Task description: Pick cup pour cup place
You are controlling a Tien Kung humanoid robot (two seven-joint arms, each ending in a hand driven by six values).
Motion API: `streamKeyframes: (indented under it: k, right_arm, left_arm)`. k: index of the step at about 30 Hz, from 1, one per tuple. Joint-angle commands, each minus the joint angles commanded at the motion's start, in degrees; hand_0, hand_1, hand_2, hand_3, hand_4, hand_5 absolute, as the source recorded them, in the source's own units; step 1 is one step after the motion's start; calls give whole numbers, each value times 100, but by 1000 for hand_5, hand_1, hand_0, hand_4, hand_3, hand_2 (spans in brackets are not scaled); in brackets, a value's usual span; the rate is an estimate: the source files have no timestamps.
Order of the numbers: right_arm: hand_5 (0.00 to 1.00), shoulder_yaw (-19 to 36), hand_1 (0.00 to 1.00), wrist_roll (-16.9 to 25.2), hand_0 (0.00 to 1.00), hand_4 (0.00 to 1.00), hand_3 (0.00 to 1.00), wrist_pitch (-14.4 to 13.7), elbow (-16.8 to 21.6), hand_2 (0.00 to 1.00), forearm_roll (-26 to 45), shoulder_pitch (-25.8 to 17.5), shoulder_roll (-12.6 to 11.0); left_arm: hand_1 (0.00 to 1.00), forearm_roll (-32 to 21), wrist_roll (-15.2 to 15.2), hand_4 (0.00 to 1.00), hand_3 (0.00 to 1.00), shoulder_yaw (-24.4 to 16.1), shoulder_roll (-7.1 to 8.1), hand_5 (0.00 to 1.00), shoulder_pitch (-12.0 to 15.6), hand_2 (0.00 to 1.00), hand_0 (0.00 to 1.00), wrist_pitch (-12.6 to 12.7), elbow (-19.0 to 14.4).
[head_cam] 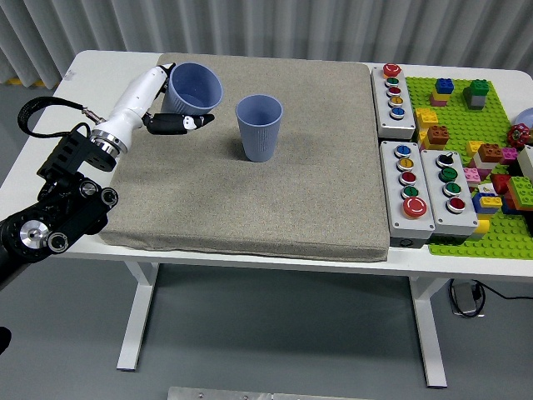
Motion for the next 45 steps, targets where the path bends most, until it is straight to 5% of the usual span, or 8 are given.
streamKeyframes:
  k: [45]
  right_arm:
    - [321, 12, 662, -34, 693, 2, 612, -5, 14, 611, -69, 37, -24]
  left_arm:
    - [468, 912, 249, 786, 553, 836, -157, 199, -965, 544, 391, 34, 883]
